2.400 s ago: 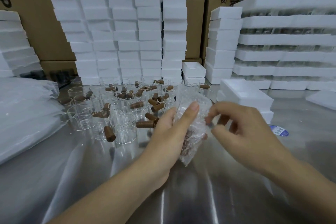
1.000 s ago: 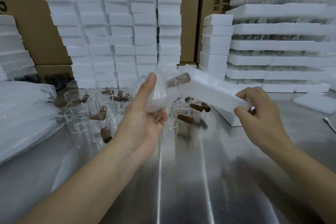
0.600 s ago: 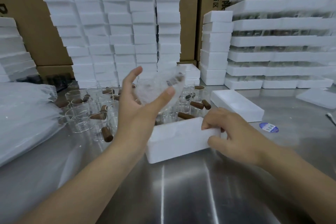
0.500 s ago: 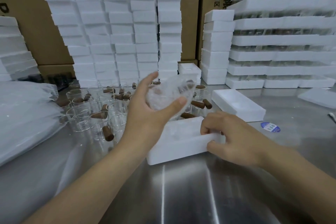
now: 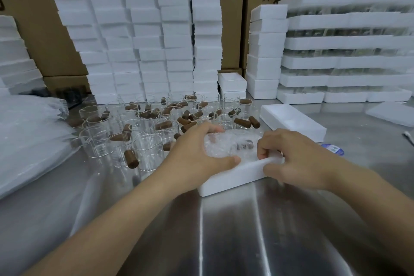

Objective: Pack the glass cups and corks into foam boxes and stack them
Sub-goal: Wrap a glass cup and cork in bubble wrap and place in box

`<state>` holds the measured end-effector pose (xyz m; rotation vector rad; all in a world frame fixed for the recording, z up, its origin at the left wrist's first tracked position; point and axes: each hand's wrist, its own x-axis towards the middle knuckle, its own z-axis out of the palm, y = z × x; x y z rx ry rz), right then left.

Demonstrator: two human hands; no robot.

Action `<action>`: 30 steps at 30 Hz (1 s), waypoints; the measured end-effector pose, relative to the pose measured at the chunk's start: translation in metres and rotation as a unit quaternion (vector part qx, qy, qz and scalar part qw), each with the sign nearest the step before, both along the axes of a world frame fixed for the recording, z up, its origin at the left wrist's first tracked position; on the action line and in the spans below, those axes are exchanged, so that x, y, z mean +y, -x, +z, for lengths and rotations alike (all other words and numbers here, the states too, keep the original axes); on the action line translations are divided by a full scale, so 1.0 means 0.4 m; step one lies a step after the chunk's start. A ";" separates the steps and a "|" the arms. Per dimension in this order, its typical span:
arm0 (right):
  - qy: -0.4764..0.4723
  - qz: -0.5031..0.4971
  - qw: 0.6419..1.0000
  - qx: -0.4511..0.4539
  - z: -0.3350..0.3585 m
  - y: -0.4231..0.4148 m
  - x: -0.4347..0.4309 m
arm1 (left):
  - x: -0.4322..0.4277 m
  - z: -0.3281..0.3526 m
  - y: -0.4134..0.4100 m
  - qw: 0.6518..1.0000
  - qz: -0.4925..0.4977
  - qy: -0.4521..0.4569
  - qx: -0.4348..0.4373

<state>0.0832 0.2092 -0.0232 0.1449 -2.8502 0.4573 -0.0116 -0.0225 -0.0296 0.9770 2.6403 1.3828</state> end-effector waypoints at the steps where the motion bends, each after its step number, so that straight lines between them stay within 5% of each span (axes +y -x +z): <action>1: 0.004 -0.001 1.000 -0.002 -0.001 0.001 0.002 | 0.000 0.000 -0.003 1.000 -0.001 0.016 0.002; 8: 0.033 -0.001 0.999 -0.018 -0.001 0.000 0.004 | -0.001 0.013 -0.013 0.995 -0.015 0.086 -0.037; 19: 0.126 -0.010 0.992 -0.018 0.011 -0.007 0.017 | 0.006 0.012 -0.018 0.993 -0.039 0.067 -0.086; 25: 0.175 -0.184 0.958 0.130 -0.005 0.014 0.099 | -0.001 0.030 -0.020 0.990 -0.069 0.093 -0.087; 30: 0.053 -0.328 0.943 -0.019 -0.052 0.018 0.167 | -0.011 0.041 -0.011 0.983 -0.098 0.125 -0.087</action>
